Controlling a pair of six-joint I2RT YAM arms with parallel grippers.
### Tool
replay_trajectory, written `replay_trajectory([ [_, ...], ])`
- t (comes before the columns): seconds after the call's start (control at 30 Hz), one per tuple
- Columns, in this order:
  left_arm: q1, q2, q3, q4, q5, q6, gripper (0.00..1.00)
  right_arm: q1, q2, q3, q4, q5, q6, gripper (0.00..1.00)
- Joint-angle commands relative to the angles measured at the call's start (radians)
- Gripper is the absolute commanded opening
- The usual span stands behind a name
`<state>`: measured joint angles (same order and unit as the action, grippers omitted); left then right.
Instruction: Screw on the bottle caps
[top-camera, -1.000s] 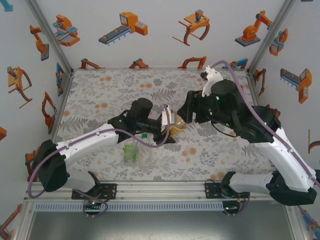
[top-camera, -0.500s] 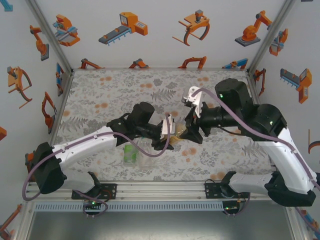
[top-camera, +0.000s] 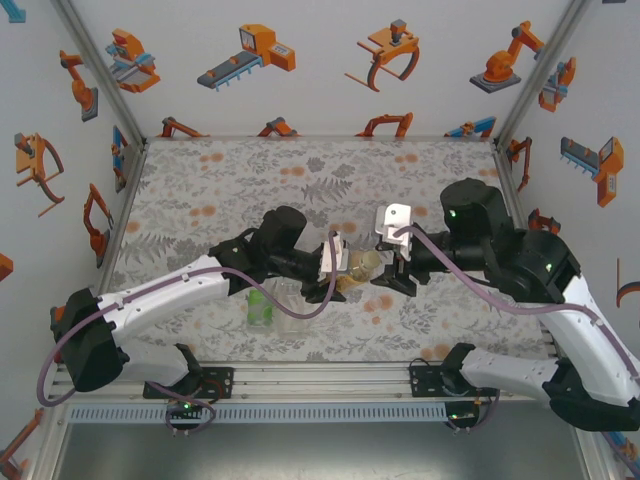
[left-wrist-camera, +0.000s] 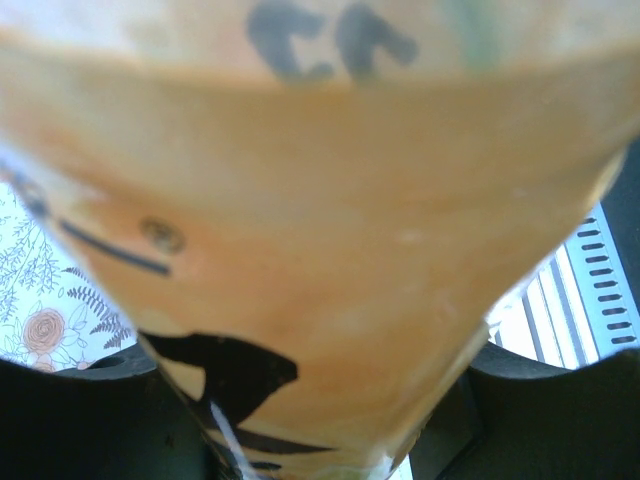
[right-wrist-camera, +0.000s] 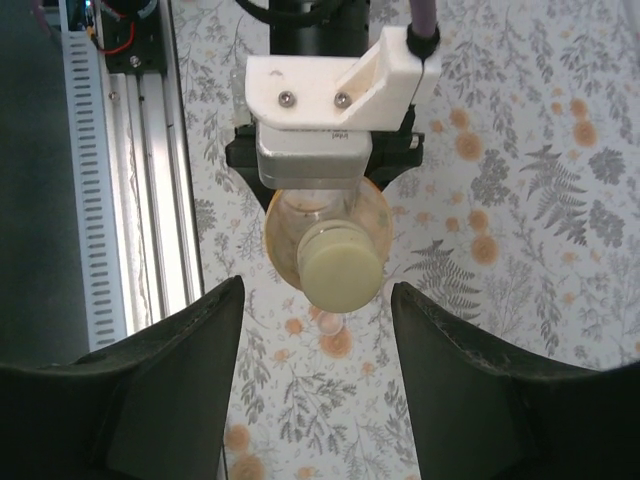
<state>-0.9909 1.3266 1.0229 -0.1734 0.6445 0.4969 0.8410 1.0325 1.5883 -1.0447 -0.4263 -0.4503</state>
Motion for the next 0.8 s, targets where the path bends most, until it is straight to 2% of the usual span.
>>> replay_trajectory([
  [0.0, -0.008, -0.021, -0.007, -0.008, 0.005, 0.021, 0.0, -0.003, -0.004, -0.008, 0.058, -0.002, -0.027, 0.55],
  [0.77, -0.008, -0.026, -0.001, 0.003, 0.003, 0.008, 0.0, -0.004, 0.011, -0.012, 0.037, -0.01, -0.025, 0.4],
])
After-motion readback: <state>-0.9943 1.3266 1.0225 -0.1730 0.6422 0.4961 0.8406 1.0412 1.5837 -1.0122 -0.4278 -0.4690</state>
